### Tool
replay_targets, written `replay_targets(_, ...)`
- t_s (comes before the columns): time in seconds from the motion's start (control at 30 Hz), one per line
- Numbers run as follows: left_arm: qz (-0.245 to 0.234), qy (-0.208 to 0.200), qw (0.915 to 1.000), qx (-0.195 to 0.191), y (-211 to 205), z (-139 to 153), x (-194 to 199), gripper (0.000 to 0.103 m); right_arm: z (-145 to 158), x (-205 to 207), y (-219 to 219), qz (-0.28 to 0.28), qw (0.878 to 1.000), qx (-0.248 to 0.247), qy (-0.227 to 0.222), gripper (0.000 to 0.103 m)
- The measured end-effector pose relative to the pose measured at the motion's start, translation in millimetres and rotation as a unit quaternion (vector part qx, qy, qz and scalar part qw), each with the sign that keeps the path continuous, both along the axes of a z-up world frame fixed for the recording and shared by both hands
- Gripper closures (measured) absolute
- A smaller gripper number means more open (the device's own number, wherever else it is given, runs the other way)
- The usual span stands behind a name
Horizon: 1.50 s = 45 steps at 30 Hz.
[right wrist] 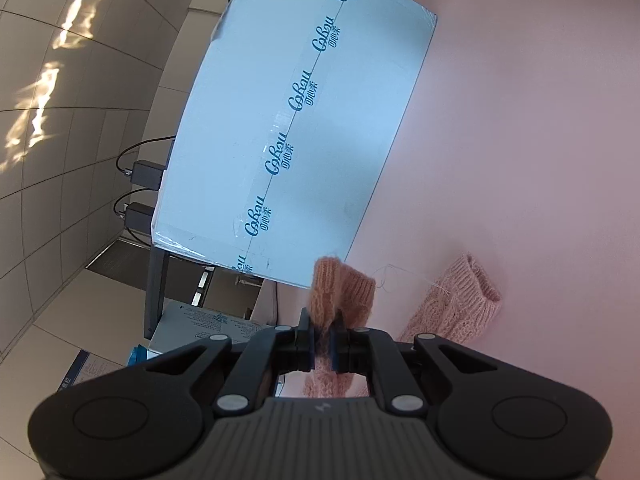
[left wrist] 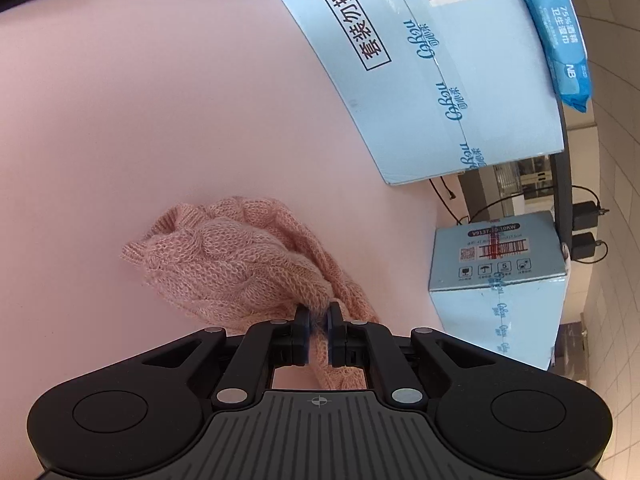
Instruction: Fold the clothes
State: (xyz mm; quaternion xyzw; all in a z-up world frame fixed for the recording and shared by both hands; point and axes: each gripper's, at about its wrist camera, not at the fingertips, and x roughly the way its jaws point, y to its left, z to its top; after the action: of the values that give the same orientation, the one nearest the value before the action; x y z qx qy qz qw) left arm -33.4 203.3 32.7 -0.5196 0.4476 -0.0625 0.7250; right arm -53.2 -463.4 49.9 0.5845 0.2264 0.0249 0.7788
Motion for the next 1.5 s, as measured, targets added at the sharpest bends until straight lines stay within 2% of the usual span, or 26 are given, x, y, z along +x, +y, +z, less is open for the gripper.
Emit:
replay_targets(0.17,0.013,0.033,0.9992,0.017,-2,-5,47,0.091,-26,31,3,-0.019,0.998,0.031,0.059,0.095)
replay_targets(0.27,0.000,0.039,0.9991,0.020,-5,-8,65,0.073,-38,42,4,-0.032,0.995,0.043,0.079,0.095)
replay_targets(0.33,0.000,0.033,0.9994,0.013,-5,-10,71,0.054,-44,47,4,-0.038,0.995,0.046,0.086,0.094)
replay_targets(0.43,0.011,0.006,0.9997,0.021,0,0,70,0.040,-51,52,4,-0.040,0.994,0.051,0.090,0.093)
replay_targets(0.5,0.027,-0.029,0.9979,0.051,5,17,63,0.033,-55,54,5,-0.042,0.993,0.057,0.090,0.093)
replay_targets(0.53,0.033,-0.062,0.9943,0.080,6,33,56,0.031,-57,54,5,-0.042,0.993,0.059,0.089,0.093)
replay_targets(0.6,0.026,-0.104,0.9889,0.103,3,49,50,0.029,-60,54,4,-0.042,0.993,0.063,0.085,0.093)
replay_targets(0.63,0.001,-0.141,0.9839,0.109,-3,61,45,0.027,-61,54,4,-0.042,0.994,0.065,0.083,0.093)
replay_targets(0.67,0.001,-0.156,0.9820,0.107,-7,65,44,0.026,-62,54,5,-0.043,0.994,0.067,0.081,0.093)
replay_targets(0.7,-0.034,-0.183,0.9780,0.093,-20,72,44,0.023,-63,54,5,-0.043,0.994,0.068,0.080,0.093)
replay_targets(0.77,-0.080,-0.207,0.9729,0.065,-43,72,48,0.021,-63,53,6,-0.044,0.994,0.070,0.078,0.093)
replay_targets(0.83,-0.111,-0.207,0.9704,0.056,-71,63,62,0.018,-64,49,6,-0.046,0.993,0.071,0.078,0.092)
replay_targets(0.93,-0.156,-0.182,0.9654,0.104,-109,40,79,0.018,-63,44,8,-0.052,0.992,0.075,0.081,0.092)
replay_targets(0.97,-0.161,-0.161,0.9660,0.123,-121,24,84,0.018,-61,41,8,-0.054,0.992,0.079,0.084,0.090)
replay_targets(1.03,-0.164,-0.144,0.9696,0.110,-126,2,91,0.018,-56,34,7,-0.059,0.991,0.087,0.080,0.078)
replay_targets(1.07,-0.162,-0.144,0.9708,0.102,-125,-4,90,0.018,-52,31,5,-0.062,0.992,0.088,0.072,0.067)
replay_targets(1.1,-0.156,-0.155,0.9712,0.092,-123,-9,88,0.018,-49,28,4,-0.065,0.992,0.087,0.064,0.052)
replay_targets(1.2,-0.146,-0.167,0.9728,0.067,-115,-15,86,0.018,-30,9,-9,-0.085,0.993,0.080,0.025,0.022)
replay_targets(1.27,-0.141,-0.171,0.9737,0.051,-111,-20,86,0.018,-18,4,-16,-0.082,0.995,0.065,0.003,0.018)
replay_targets(1.37,-0.141,-0.183,0.9719,0.043,-109,-26,88,0.018,-2,5,-16,-0.043,0.998,0.036,-0.004,0.016)
replay_targets(1.5,-0.150,-0.200,0.9664,0.059,-112,-26,85,0.018,-2,26,3,0.034,0.999,0.016,0.033,0.016)
